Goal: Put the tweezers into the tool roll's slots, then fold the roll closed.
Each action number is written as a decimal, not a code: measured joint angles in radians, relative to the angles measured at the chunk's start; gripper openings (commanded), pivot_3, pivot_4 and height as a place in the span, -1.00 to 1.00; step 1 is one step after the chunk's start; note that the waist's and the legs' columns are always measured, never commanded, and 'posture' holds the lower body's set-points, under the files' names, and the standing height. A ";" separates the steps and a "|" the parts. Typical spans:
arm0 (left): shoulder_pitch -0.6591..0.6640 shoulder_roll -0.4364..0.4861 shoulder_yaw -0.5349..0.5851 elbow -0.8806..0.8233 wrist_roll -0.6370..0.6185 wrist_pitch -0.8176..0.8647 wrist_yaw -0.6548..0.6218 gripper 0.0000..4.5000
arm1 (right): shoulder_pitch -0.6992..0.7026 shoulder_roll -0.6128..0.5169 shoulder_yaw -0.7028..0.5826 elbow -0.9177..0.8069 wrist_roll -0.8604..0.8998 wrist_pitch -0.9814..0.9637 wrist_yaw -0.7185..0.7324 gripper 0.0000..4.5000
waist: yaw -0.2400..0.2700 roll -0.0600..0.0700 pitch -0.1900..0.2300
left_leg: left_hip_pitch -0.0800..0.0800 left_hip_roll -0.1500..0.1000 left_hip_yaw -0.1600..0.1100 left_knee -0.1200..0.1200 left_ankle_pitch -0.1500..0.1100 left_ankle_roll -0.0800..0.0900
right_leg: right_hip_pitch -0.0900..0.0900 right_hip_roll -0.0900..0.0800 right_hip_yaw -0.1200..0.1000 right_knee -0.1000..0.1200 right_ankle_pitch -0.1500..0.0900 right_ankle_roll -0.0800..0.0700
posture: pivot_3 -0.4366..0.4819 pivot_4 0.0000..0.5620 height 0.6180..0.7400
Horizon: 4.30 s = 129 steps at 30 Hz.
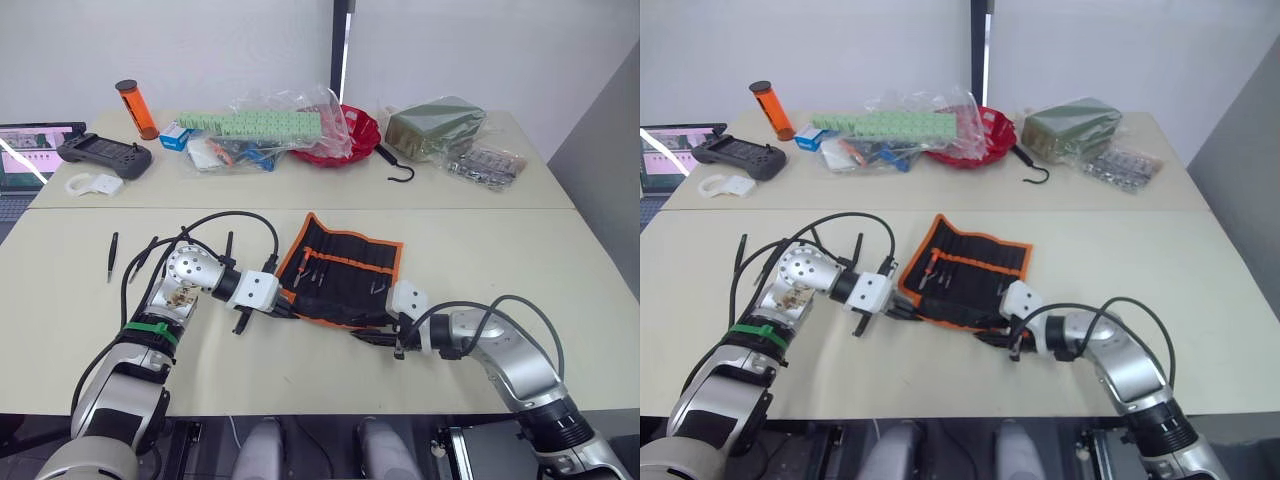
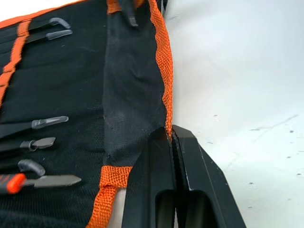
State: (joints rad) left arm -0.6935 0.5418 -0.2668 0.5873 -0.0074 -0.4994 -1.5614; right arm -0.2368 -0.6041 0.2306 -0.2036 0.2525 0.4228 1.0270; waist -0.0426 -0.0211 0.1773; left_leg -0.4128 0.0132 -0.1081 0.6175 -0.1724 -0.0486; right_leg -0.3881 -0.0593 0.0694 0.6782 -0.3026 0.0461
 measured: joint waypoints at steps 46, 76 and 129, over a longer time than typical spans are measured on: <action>0.181 0.114 0.242 -0.464 -0.446 0.809 0.146 0.69 | -0.060 0.060 0.076 0.035 0.061 0.140 -0.127 -1.00 | -0.002 -0.001 -0.001 | 0.006 0.002 0.000 0.001 0.000 0.000 | 0.005 0.001 0.000 0.000 0.000 0.000 | -0.05 -0.47 1.00; 0.448 -0.126 0.150 -0.514 -0.303 0.760 0.653 -0.99 | -0.019 0.048 0.074 0.009 0.033 0.111 -0.127 -1.00 | -0.001 -0.003 -0.010 | 0.018 0.003 0.001 -0.006 0.000 0.000 | 0.019 0.001 0.000 -0.012 -0.001 0.001 | -0.05 -0.47 1.00; 0.477 -0.149 0.116 -0.525 -0.204 0.648 0.805 -0.99 | -0.066 0.246 0.025 0.305 -0.032 -0.198 -0.161 -1.00 | 0.007 -0.003 -0.014 | 0.019 0.001 0.001 -0.009 0.000 0.000 | 0.022 -0.001 0.000 -0.017 -0.001 0.001 | -0.05 -0.47 1.00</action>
State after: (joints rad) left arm -0.2162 0.3930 -0.1513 0.0619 -0.2114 0.1488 -0.7566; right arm -0.3033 -0.3582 0.2558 0.1012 0.2201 0.2243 0.8659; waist -0.0351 -0.0244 0.1629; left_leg -0.3941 0.0146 -0.1069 0.6089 -0.1728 -0.0489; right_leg -0.3664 -0.0599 0.0694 0.6617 -0.3041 0.0473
